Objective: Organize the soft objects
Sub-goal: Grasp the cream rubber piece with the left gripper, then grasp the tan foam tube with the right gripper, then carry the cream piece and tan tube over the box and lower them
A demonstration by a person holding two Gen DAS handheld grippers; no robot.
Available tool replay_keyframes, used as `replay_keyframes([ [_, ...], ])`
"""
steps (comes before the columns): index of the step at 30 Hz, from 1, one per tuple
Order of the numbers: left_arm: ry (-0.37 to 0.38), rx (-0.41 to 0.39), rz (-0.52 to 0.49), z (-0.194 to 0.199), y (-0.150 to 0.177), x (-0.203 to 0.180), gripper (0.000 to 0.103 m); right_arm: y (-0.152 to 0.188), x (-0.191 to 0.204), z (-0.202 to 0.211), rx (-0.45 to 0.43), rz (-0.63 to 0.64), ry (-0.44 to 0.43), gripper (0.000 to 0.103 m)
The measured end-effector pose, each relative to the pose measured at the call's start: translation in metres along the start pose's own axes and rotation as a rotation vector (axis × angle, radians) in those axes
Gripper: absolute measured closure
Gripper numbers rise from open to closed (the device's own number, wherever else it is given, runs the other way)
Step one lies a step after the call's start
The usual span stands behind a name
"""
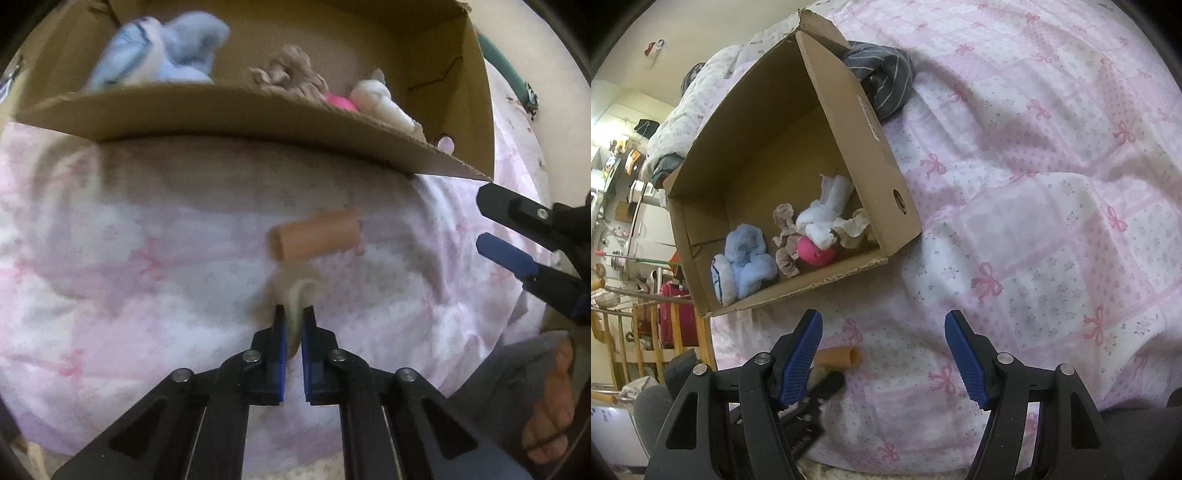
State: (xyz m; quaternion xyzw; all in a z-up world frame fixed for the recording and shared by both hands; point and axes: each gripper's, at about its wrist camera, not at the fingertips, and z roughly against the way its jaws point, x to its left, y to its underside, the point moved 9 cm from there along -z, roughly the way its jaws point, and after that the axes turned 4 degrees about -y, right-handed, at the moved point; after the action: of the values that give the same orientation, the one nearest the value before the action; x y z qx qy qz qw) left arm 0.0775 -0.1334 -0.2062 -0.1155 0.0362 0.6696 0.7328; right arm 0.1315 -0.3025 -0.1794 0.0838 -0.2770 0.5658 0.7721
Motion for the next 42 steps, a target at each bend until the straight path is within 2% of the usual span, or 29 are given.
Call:
replay_keyframes([
  [8,-0.058,-0.045,-0.044,0.058,-0.015,0.033,0.097,0.008,0.014,-0.017,0.067,0.024,-0.040,0.030],
  [12,-0.094,-0.070,-0.040,0.078,-0.020,0.067,0.097,0.015,0.025,-0.030,0.108,0.046,-0.055,0.030],
  [15,-0.120,-0.102,-0.021,0.082,-0.031,0.079,0.096,0.020,0.037,-0.042,0.131,0.095,-0.036,0.030],
  [17,-0.111,-0.131,0.010,0.087,-0.036,0.090,0.096,0.022,0.046,-0.049,0.139,0.143,-0.019,0.030],
  [20,-0.135,-0.185,0.026,0.095,-0.047,0.100,0.096,0.026,0.058,-0.062,0.150,0.240,0.033,0.030],
  [22,-0.114,-0.196,0.049,0.098,-0.051,0.103,0.096,0.031,0.062,-0.071,0.164,0.291,0.069,0.030],
  [26,-0.121,-0.205,0.057,0.100,-0.052,0.105,0.096,0.039,0.070,-0.089,0.187,0.351,0.107,0.030],
  [33,-0.105,-0.196,0.059,0.095,-0.051,0.099,0.096,0.048,0.076,-0.112,0.198,0.401,0.189,0.031],
  [34,-0.102,-0.191,0.062,0.094,-0.052,0.099,0.096,0.049,0.077,-0.114,0.194,0.412,0.203,0.034],
  [36,-0.100,-0.185,0.069,0.091,-0.054,0.100,0.096,0.055,0.080,-0.118,0.189,0.452,0.227,0.057],
  [37,-0.102,-0.183,0.072,0.090,-0.054,0.100,0.096,0.057,0.082,-0.119,0.193,0.471,0.233,0.057],
  [38,-0.102,-0.181,0.075,0.089,-0.054,0.101,0.096,0.061,0.085,-0.121,0.194,0.490,0.236,0.062],
  [39,-0.101,-0.179,0.079,0.089,-0.054,0.101,0.096,0.064,0.087,-0.122,0.199,0.500,0.231,0.073],
  [42,-0.103,-0.177,0.083,0.087,-0.054,0.103,0.096,0.071,0.093,-0.126,0.206,0.521,0.220,0.087],
])
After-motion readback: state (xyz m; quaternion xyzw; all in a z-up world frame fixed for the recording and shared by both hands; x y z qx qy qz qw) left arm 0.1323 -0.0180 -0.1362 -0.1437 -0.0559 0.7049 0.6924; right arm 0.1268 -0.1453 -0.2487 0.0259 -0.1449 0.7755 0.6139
